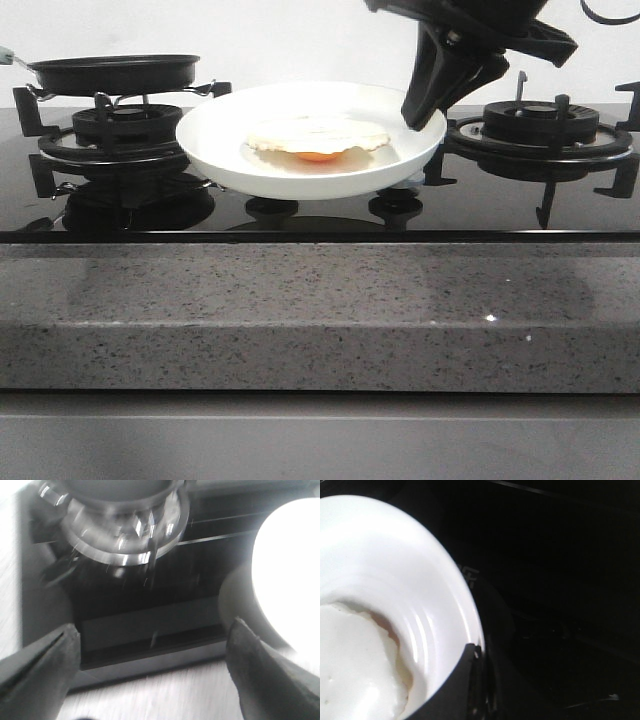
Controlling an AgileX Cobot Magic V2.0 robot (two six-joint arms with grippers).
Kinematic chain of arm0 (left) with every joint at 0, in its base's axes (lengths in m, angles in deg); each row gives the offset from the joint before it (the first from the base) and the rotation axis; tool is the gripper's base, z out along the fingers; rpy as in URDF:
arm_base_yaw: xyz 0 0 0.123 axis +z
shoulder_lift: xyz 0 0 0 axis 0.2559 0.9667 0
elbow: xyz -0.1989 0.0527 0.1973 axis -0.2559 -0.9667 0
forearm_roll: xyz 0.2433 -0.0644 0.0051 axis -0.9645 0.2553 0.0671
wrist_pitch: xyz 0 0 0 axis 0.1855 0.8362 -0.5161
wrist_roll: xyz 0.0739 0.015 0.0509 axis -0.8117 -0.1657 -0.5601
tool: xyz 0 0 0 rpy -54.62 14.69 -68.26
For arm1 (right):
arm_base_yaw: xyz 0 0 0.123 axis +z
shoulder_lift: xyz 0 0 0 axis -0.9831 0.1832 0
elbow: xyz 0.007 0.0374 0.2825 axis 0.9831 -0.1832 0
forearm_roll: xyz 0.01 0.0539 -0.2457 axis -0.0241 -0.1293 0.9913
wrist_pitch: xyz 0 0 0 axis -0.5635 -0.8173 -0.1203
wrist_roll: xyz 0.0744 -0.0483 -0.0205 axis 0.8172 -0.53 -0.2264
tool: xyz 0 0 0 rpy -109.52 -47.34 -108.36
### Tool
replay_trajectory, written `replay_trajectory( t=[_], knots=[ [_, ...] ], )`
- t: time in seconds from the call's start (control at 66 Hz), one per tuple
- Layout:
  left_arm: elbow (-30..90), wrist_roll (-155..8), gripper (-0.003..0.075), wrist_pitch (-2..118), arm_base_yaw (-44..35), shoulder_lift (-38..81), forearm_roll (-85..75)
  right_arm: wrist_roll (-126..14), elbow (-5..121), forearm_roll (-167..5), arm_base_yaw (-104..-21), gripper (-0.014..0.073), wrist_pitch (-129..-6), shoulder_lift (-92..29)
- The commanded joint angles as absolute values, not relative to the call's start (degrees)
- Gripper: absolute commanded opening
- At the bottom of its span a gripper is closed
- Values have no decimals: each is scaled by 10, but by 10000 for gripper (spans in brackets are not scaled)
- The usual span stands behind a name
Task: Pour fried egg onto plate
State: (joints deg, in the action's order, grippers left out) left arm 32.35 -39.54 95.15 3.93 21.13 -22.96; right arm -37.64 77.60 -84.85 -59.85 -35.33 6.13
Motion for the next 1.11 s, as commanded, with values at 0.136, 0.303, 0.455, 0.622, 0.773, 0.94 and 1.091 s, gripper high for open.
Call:
replay_trajectory(
  t=[0.136, 0.303, 0.455, 0.622, 0.773, 0.94, 1.091],
  knots=[
    [272, -389, 589, 915, 34, 104, -232, -379, 789, -852, -602, -69, -377, 39],
    [261, -389, 589, 915, 34, 74, -233, -379, 789, -852, -602, -69, -377, 39],
    [261, -389, 589, 915, 34, 73, -231, -379, 789, -852, -602, -69, -377, 39],
    [261, -389, 589, 915, 34, 77, -231, -379, 789, -852, -602, -69, -378, 39],
    [261, -389, 589, 915, 34, 77, -231, -379, 802, -852, -602, -69, -373, 39],
    [261, -389, 589, 915, 34, 77, -231, -379, 861, -852, -605, -69, -360, 46],
    [261, -389, 589, 915, 34, 77, -231, -377, 956, -852, -631, -66, -330, 83]
  ],
)
